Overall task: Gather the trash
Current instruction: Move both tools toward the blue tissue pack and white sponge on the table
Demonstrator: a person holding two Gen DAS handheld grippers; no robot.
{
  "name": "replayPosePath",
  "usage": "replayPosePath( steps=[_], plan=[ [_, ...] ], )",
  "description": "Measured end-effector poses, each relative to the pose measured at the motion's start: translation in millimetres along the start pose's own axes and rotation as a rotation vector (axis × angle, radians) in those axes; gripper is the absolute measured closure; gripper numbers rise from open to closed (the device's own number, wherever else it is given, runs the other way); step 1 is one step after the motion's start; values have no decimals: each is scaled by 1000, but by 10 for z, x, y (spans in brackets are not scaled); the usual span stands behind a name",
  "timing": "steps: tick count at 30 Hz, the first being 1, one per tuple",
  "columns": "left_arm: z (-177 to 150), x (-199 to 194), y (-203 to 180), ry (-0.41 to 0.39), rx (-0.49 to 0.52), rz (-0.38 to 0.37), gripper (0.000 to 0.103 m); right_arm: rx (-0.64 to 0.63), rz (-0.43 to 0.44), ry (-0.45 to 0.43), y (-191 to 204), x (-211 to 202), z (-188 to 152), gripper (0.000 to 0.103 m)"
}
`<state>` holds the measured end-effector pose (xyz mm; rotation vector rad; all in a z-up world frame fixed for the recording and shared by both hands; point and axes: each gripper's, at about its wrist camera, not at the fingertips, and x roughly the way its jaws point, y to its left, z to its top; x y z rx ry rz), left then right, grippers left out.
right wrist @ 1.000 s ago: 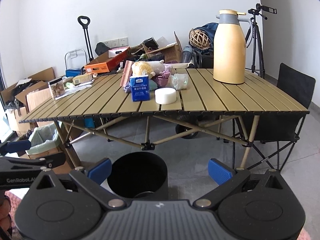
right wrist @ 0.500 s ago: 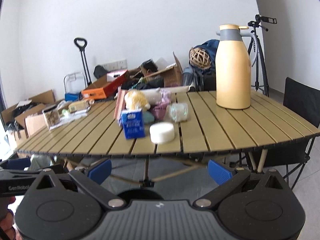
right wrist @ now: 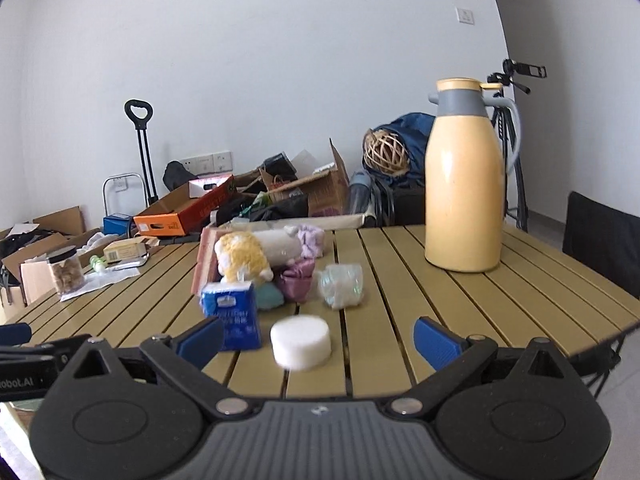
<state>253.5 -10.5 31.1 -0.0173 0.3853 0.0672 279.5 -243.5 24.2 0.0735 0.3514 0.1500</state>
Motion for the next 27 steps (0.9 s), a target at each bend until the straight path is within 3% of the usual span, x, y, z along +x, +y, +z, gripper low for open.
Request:
replayPosePath(
  steps=[10,17,23,25,27],
  plan=[
    [242,542,146,-11,-77,55,0,-23,-21,-4,75,619,-15,4],
    [222,761,183,3,-112,58,0,-34,-18,36,174,951,-155,6],
    [150,883,142,33,-107,46,0,-16,-6,101,163,1173,-271,22],
    [141,899,134,38,-106,44,0,-12,3,114,164,1213,-269,33],
    [129,899,114,40,-102,42,0,-7,9,117,178,1230,-267,35]
  ],
)
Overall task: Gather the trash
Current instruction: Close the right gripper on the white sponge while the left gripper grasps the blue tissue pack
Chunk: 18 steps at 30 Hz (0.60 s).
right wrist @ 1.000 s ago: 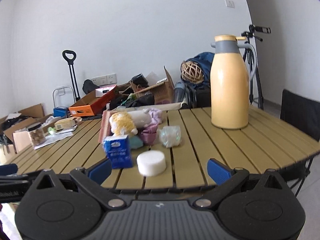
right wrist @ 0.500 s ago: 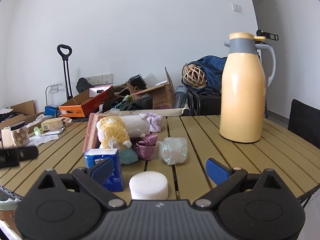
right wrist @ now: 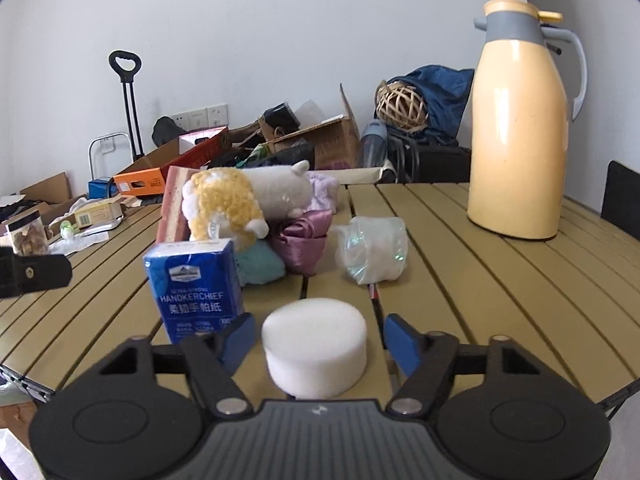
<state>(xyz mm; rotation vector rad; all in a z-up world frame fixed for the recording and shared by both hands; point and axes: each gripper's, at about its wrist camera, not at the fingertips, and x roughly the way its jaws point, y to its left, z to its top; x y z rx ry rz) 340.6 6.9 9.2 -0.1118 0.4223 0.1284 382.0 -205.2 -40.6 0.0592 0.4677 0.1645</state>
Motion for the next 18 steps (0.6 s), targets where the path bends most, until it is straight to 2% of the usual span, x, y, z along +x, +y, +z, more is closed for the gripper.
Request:
replayPosePath(
  steps=[4,9,18],
  plan=[
    [-2,10,-49,5,-1,-11,0,-8,-6,16,49,31,-7,47],
    [1,21,-135,8,-8,-35,0,-9,3,7,40,-5,6,51],
    [-50,89,-386,-2,-13,-91,0,107,-31,-68,-326,-244,42,52]
  ],
)
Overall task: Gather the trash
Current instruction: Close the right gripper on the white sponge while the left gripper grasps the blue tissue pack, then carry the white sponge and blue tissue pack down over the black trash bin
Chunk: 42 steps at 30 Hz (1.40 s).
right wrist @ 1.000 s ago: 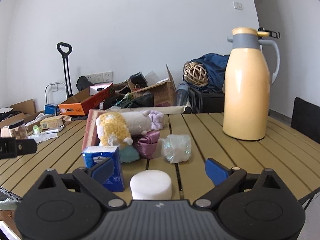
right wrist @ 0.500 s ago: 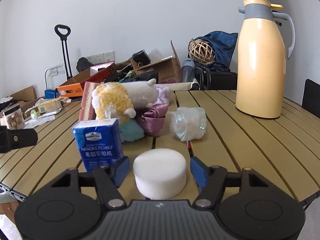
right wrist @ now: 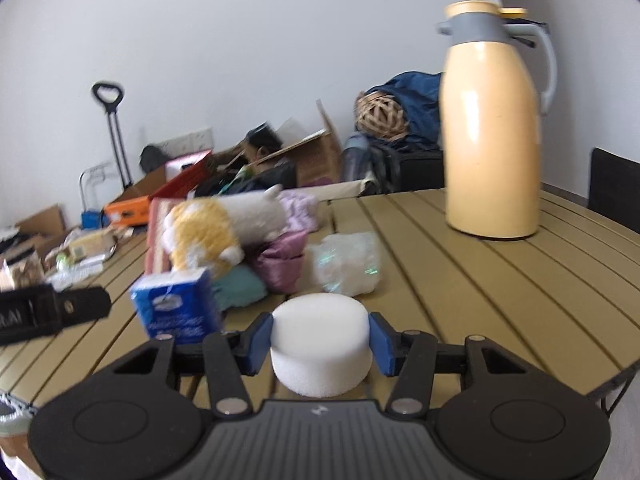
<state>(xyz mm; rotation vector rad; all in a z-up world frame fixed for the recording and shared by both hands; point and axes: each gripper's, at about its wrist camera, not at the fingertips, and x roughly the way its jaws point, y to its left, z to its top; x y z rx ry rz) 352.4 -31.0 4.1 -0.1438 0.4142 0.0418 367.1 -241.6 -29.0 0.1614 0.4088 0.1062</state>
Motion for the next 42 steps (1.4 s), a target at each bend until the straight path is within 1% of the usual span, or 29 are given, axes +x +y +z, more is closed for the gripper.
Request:
replayPosePath(
  steps=[3,8,16,21,25,27,28,30,31,36,42],
  plan=[
    [-24,61,-124,-3,13,-16,0,43,-15,-18,-170,-66,13,52],
    [-78,181,-335,-15,31,-32,0,70,-56,-31,-382,-146,22,52],
    [-141,396,-570,-29,49,-9,0,93,-99,-25,-606,-189,14,52],
    [-143,482,-609,-36,53,1,2,100,-117,-22,-682,-185,3,52],
    [-168,538,-588,-35,45,23,16,108,-111,-17,-705,-188,-6,52],
    [-172,573,-563,-21,42,16,28,110,-106,-16,-705,-188,-9,52],
    [-175,588,-559,-15,46,14,33,109,-106,-16,-702,-188,-9,52],
    [-185,603,-546,-6,46,2,47,110,-106,-16,-702,-192,-11,52],
    [-187,610,-532,3,38,-7,49,111,-105,-17,-697,-191,-11,52],
    [-177,572,-468,-7,16,-19,51,110,-102,-17,-684,-196,-14,52],
    [-164,484,-461,-14,26,-36,51,105,-96,-23,-656,-209,-12,52]
  ],
)
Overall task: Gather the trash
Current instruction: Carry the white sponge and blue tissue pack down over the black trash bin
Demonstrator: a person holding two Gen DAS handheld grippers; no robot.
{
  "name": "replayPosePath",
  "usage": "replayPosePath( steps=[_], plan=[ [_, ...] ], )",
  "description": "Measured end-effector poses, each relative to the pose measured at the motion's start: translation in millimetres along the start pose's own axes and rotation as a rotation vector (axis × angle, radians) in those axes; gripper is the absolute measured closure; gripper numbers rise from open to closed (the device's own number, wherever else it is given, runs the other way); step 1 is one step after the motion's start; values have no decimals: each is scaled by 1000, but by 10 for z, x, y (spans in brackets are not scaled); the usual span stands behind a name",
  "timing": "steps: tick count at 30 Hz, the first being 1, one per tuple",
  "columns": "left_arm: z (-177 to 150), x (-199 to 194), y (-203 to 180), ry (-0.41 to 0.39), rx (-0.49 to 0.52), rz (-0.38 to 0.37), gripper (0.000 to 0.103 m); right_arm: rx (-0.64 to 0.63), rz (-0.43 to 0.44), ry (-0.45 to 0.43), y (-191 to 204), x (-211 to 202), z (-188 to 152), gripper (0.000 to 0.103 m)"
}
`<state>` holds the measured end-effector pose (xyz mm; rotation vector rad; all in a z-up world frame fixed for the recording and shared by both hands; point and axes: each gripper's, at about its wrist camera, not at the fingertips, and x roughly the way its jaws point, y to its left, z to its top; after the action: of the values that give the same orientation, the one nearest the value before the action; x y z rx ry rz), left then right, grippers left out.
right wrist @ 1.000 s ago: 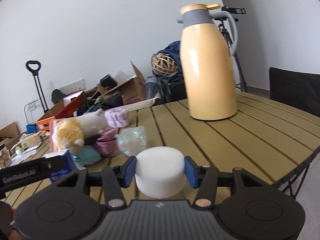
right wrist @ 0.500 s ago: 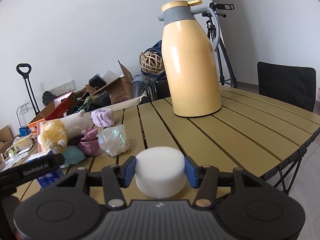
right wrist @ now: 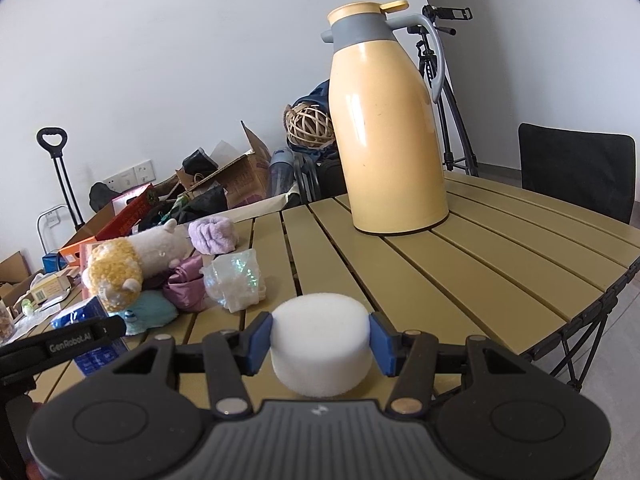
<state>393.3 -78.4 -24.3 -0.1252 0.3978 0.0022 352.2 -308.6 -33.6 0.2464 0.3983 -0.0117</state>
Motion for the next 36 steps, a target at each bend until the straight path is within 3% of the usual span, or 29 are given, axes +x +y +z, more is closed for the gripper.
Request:
replayPosePath(
  steps=[19,28,36],
  plan=[
    [92,-675,190,-56,3,-78,51,-49,111,-50,283,-352,12,52],
    [68,-1218,345,-88,-6,-56,51,-67,165,-88,435,-745,-27,52],
    [-65,-1598,509,-66,7,-8,51,-66,191,-56,399,-1019,-260,52]
  ],
)
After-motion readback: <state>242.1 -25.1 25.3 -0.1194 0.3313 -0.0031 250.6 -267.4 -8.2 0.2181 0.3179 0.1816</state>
